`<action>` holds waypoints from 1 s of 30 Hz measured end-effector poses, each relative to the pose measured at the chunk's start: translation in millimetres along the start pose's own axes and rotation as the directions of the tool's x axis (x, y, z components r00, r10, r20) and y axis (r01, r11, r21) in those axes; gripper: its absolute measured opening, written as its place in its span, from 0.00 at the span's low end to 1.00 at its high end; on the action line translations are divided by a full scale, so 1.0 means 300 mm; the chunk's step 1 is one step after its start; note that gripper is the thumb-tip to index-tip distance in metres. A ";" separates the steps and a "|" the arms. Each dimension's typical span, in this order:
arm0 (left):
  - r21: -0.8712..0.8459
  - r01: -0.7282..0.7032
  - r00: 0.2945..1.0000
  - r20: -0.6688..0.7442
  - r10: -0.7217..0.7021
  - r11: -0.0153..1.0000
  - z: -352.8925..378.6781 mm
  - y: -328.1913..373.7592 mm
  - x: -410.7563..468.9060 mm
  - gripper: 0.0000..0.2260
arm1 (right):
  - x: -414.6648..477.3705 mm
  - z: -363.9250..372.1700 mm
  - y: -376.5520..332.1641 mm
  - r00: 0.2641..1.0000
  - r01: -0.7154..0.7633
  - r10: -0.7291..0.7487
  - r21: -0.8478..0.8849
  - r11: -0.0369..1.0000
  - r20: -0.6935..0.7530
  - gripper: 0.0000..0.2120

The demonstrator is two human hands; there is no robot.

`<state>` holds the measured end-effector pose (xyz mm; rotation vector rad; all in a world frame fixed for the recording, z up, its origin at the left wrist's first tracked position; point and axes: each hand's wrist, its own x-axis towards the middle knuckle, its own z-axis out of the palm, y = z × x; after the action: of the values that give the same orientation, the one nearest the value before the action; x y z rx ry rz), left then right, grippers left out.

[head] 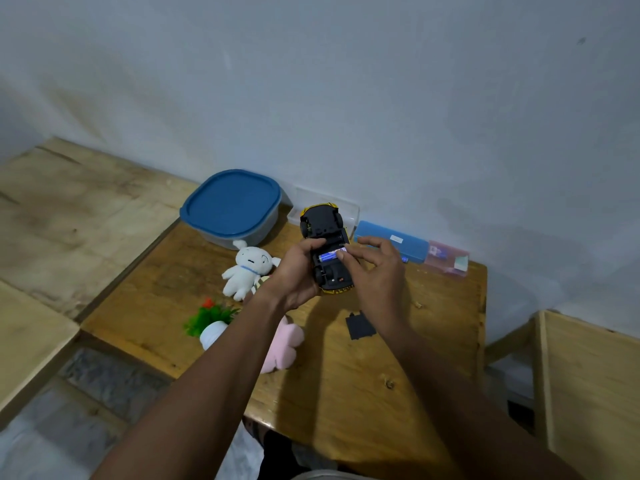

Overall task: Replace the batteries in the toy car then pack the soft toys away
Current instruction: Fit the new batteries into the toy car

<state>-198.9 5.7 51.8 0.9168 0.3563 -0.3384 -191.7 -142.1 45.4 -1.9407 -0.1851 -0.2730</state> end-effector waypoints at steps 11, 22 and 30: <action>0.067 -0.010 0.994 -0.109 0.017 0.998 -0.005 -0.014 0.012 0.22 | -0.021 -0.021 0.048 0.906 0.420 -0.401 -0.386 0.821 0.133 0.12; 0.096 -0.011 0.982 -0.186 0.029 0.995 0.001 -0.028 0.030 0.26 | 0.014 -0.038 0.088 0.857 0.514 -0.416 -0.444 0.734 0.304 0.15; 0.121 0.011 0.983 -0.184 0.012 0.993 -0.062 -0.105 0.074 0.24 | 0.051 -0.005 0.239 0.998 -0.035 0.023 -0.184 0.982 -0.065 0.11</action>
<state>-195.5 0.2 9.4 1.0717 0.5102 -0.2774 -158.7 -170.5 -13.6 -2.1137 -0.0925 -0.3418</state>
